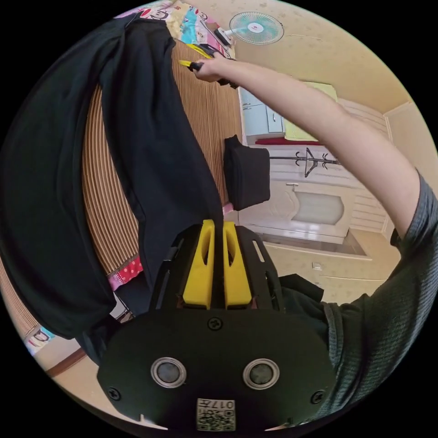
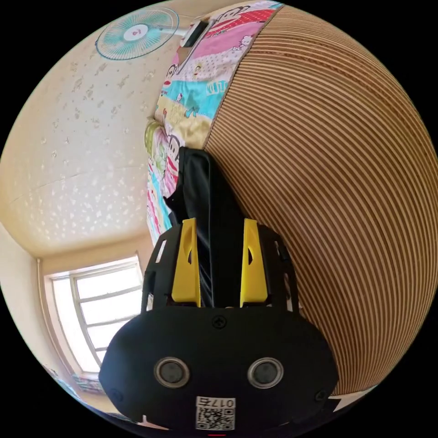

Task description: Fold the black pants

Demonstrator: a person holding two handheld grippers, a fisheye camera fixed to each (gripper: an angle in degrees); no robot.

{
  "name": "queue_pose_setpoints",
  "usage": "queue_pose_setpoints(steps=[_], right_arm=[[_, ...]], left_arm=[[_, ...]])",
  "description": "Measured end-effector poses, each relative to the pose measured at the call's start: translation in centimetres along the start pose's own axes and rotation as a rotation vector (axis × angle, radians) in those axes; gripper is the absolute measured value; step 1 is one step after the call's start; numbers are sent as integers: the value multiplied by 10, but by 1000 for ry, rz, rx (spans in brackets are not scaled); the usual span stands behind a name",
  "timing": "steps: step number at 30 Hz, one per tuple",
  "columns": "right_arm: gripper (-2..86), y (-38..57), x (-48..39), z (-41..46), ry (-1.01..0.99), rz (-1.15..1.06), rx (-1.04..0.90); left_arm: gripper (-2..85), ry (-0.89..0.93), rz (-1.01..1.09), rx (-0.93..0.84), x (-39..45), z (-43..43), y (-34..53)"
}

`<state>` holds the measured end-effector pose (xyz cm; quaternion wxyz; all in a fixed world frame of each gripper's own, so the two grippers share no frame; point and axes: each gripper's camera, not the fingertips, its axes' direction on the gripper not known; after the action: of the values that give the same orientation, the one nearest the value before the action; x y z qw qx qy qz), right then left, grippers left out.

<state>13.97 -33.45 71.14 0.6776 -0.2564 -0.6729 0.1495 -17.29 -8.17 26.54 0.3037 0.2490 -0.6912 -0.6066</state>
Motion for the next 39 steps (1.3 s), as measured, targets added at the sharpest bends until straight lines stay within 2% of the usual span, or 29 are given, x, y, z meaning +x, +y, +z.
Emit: queue_pose_setpoints(steps=[2, 7, 10, 11, 12, 14, 19, 22, 24, 26, 30, 35, 39], right_arm=[[147, -14, -16, 28, 140, -37, 18], [119, -33, -51, 83, 290, -212, -29], [50, -25, -85, 117, 585, -389, -40], [37, -8, -105, 127, 748, -464, 35], [33, 5, -117, 129, 801, -508, 95], [23, 65, -164, 138, 739, -690, 216], [21, 189, -250, 155, 419, -851, 366], [21, 233, -280, 227, 334, -945, 277], [21, 240, -273, 289, 302, -950, 123], [16, 246, -251, 355, 313, -932, -156], [11, 283, -211, 337, 367, -1049, -160], [26, 331, -98, 275, 578, -1051, -282], [55, 348, -72, 274, 573, -1004, -338]], left_arm=[[15, -3, 22, -9, 2, -3, 3], [9, 80, 37, -11, -6, -17, 10], [5, 142, 36, 6, -17, -30, 18], [4, 158, 34, 12, -20, -33, 20], [2, 189, 23, 30, -28, -40, 27], [0, 234, -12, 63, -40, -54, 43], [-6, 251, -135, 152, -73, -96, 118], [-7, 279, -256, 252, -103, -124, 156], [-7, 210, -310, 272, -120, -140, 170], [-8, 99, -356, 267, -137, -153, 180], [-7, 15, -467, 247, -180, -159, 197], [-7, 18, -405, 178, -181, -152, 185], [-6, -35, -318, 121, -152, -147, 176]])
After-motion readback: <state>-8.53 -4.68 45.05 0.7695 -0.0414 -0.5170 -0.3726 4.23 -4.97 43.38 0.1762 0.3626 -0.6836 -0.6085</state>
